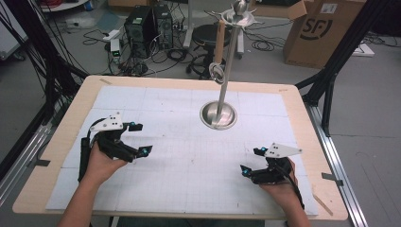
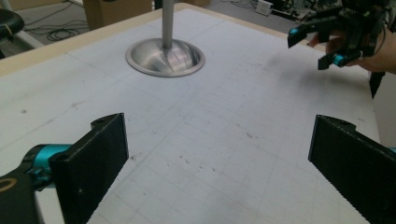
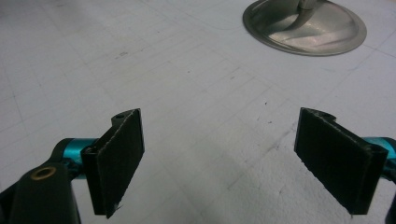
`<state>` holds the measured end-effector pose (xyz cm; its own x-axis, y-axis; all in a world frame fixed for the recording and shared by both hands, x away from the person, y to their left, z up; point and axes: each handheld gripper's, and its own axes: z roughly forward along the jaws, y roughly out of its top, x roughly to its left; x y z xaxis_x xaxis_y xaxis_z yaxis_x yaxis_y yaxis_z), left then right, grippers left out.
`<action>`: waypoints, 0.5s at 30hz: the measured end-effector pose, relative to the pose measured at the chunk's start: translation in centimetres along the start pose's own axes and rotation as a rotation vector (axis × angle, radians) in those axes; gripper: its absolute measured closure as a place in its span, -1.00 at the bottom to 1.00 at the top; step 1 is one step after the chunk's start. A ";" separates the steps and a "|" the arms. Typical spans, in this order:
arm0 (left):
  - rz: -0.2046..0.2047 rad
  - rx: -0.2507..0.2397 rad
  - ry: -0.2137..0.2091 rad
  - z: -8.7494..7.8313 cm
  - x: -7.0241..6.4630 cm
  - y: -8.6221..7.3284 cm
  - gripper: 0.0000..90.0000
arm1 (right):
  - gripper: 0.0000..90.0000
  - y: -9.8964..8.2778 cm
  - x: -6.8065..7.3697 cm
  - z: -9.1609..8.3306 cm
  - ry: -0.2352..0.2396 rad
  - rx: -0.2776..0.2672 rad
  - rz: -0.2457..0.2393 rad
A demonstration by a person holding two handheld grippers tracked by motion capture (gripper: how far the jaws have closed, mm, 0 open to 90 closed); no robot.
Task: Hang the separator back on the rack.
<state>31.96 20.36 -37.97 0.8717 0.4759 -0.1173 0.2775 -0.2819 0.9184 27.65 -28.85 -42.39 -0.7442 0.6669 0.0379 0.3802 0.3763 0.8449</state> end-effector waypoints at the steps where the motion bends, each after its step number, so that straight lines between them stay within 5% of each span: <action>1: 0.009 0.005 0.000 0.1 -0.1 -0.1 -0.88 | -0.67 0.0 0.0 0.0 0.001 -0.002 0.004; 5: 0.007 -0.013 0.040 -0.3 -0.3 -1.0 -0.96 | -0.67 0.0 0.0 0.1 0.001 -0.003 -0.003; 15: -0.029 0.002 0.057 -0.2 0.1 -2.8 -0.96 | -0.67 -0.3 -0.3 0.0 -0.002 0.001 0.014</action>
<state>31.16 21.34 -40.47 0.8387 0.5306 -0.1222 0.3033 -0.2688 0.9142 27.78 -29.17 -42.67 -0.7378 0.6732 0.0492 0.3914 0.3672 0.8438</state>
